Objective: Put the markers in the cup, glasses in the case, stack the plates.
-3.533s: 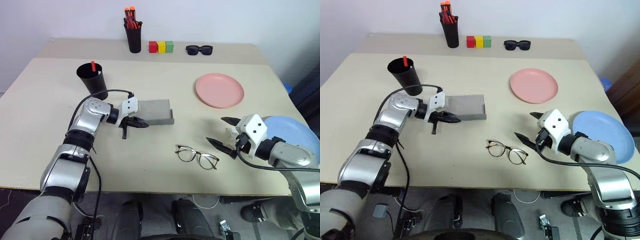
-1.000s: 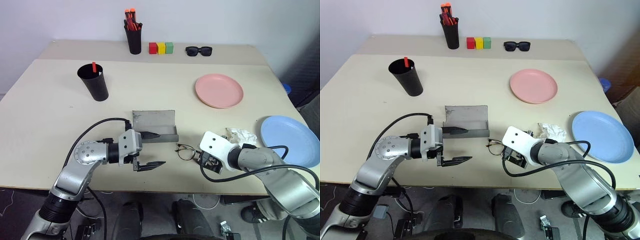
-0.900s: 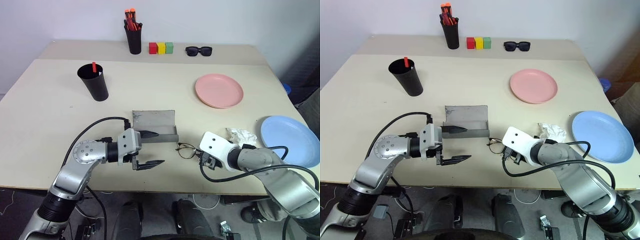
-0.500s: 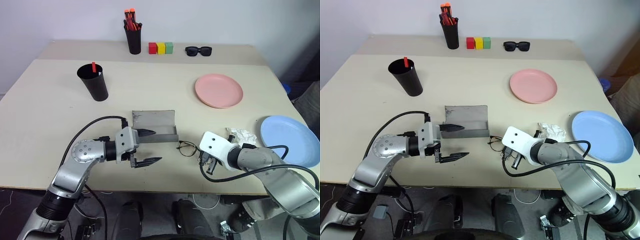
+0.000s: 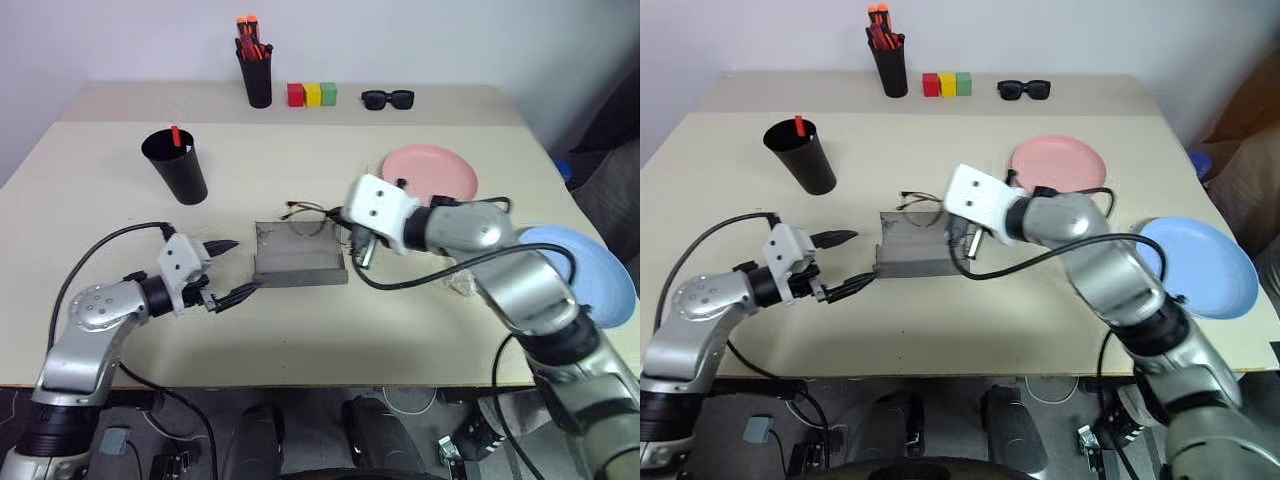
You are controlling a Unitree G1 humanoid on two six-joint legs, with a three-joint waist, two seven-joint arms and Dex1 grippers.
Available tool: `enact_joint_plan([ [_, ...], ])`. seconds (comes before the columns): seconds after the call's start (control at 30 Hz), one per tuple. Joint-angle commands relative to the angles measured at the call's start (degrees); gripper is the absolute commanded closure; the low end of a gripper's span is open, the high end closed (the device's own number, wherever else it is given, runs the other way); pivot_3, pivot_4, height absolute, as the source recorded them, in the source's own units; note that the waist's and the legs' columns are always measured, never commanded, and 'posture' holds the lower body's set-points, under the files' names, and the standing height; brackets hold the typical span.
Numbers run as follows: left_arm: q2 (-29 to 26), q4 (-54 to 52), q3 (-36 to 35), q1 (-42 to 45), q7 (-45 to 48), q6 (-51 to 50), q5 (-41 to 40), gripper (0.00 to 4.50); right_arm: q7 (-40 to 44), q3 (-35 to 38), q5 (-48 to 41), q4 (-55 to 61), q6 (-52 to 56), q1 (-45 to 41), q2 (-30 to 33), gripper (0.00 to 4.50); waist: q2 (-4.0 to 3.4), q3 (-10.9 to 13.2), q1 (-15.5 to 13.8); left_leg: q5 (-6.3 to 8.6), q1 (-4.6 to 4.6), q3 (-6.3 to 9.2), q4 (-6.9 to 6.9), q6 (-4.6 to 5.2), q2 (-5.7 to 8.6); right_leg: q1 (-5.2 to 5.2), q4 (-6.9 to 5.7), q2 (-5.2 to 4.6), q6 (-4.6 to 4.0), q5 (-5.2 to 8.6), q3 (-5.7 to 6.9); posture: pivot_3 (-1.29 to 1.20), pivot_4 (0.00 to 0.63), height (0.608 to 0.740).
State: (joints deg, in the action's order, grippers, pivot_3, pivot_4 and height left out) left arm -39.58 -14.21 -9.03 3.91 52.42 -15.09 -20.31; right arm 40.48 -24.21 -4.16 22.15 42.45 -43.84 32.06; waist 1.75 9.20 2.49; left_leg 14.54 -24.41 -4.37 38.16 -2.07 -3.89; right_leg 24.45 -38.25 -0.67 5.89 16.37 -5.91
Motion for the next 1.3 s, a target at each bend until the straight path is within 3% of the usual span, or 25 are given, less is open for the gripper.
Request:
enact_joint_plan([
  [0.03,-1.63,-4.89,-3.91,-1.77,-0.62,-2.52,-3.17,0.12,-0.99,-2.28,2.19,-5.17,-3.57,-3.06,-5.16,4.48,0.0,0.0,-0.08,0.0,0.0,0.0,0.0,0.0,0.0,0.0,0.0,0.0,0.0,0.0,0.0,0.0,0.15,0.725],
  [0.17,-2.91,-9.1,-5.59,-4.99,-0.88,-5.84,-5.32,0.12,-1.26,-3.97,3.56,-9.17,-4.43,-2.46,-8.94,4.48,0.01,-0.01,-0.14,0.0,-0.01,-0.05,0.01,0.0,0.02,-0.01,0.01,-0.06,-0.02,0.01,0.0,0.0,0.15,0.725],
  [0.5,-2.47,-12.02,-6.17,-7.96,-3.86,-7.07,-5.76,0.12,-0.31,-5.78,8.52,-9.05,-4.76,3.07,-5.86,4.48,0.0,0.0,0.03,0.0,0.0,-0.04,-0.01,-0.01,0.02,0.01,0.0,-0.05,-0.1,0.05,0.01,0.0,0.15,0.725],
  [0.8,-2.51,-11.17,-6.16,-8.11,-4.67,-6.73,-5.64,0.12,1.45,-5.76,8.6,-8.83,-4.23,4.15,-7.37,4.48,0.0,0.0,0.04,0.0,0.01,-0.05,-0.02,-0.01,0.02,0.02,0.0,-0.04,-0.13,0.06,0.01,0.0,0.15,0.725],
  [1.1,-2.58,-8.81,-5.5,-6.75,-5.27,-6.13,-4.79,0.12,2.78,-4.11,8.26,-6.86,-3.69,3.76,-7.31,0.16,0.0,0.0,0.02,0.0,0.01,-0.05,-0.02,-0.01,0.02,0.02,0.01,-0.05,-0.14,0.07,0.01,0.0,0.15,0.725],
  [1.17,-2.45,-7.96,-4.56,-4.78,-5.86,-7.56,-5.16,0.12,3.34,-2.5,7.23,-5.66,-4.66,3.73,-6.92,0.16,0.0,0.0,-0.05,0.0,0.0,-0.05,-0.02,-0.01,0.02,0.02,0.01,-0.05,-0.14,0.07,0.01,0.0,0.15,0.725],
  [1.27,-1.46,-6.52,-3.27,0.21,-7.15,-11.58,-7.43,0.93,4.22,-0.1,6.24,-3.83,-6.76,4.86,-5.09,0.09,0.01,0.0,-0.32,0.0,0.0,-0.04,-0.01,-0.01,0.04,0.01,0.01,-0.05,-0.14,0.07,0.01,0.0,0.15,0.725],
  [1.3,-1.22,-6.07,-2.82,1.89,-7.24,-12.7,-8.06,1.42,4.3,0.73,6.16,-3.31,-7.6,5.55,-4.34,0.09,0.01,-0.01,-0.37,0.0,0.0,-0.04,0.0,-0.01,0.04,-0.01,0.03,-0.05,-0.12,0.06,0.01,0.0,0.15,0.725],
])
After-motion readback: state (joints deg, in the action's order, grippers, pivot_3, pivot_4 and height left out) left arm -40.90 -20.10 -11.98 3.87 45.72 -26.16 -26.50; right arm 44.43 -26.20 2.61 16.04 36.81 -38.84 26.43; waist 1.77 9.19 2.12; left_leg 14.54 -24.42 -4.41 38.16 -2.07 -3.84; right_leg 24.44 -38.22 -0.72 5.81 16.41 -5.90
